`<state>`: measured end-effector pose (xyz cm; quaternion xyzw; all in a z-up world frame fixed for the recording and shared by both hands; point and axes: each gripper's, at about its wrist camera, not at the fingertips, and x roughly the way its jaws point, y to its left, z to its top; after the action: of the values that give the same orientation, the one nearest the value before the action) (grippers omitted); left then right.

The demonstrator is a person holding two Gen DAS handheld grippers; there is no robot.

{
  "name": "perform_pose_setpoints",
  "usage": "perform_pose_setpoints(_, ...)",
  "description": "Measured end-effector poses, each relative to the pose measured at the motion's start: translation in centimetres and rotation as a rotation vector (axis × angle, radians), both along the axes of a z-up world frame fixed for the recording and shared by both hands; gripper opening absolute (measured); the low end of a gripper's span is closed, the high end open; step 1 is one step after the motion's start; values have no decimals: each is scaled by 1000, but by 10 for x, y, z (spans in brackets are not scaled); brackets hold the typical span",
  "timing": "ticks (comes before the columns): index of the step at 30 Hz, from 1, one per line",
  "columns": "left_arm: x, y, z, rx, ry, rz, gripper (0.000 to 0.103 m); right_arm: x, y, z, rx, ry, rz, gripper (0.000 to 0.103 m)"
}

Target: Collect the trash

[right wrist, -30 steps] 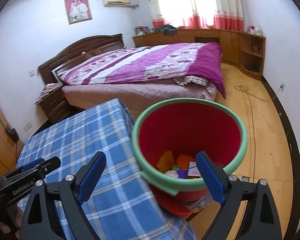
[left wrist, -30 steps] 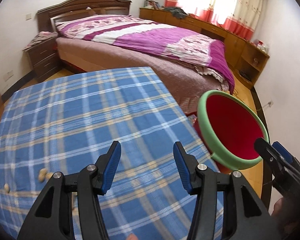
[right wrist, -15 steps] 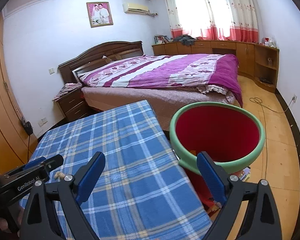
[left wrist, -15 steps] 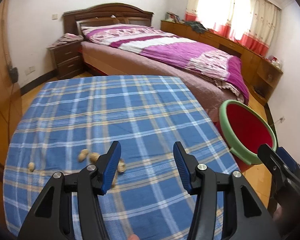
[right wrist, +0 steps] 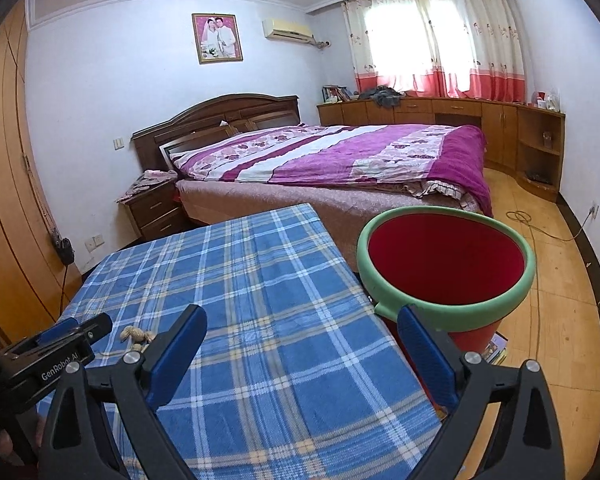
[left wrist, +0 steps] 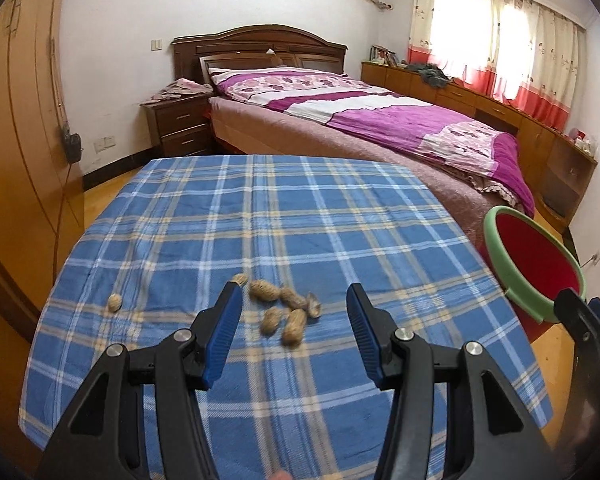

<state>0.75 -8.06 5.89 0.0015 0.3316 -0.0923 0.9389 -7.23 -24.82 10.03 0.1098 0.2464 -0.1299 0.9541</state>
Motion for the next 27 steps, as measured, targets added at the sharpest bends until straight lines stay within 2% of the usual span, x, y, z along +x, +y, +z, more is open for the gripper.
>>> perform_pose_setpoints(27,-9,18,1,-7,-33,55,55,-1,14,-4,-13,15,20,98)
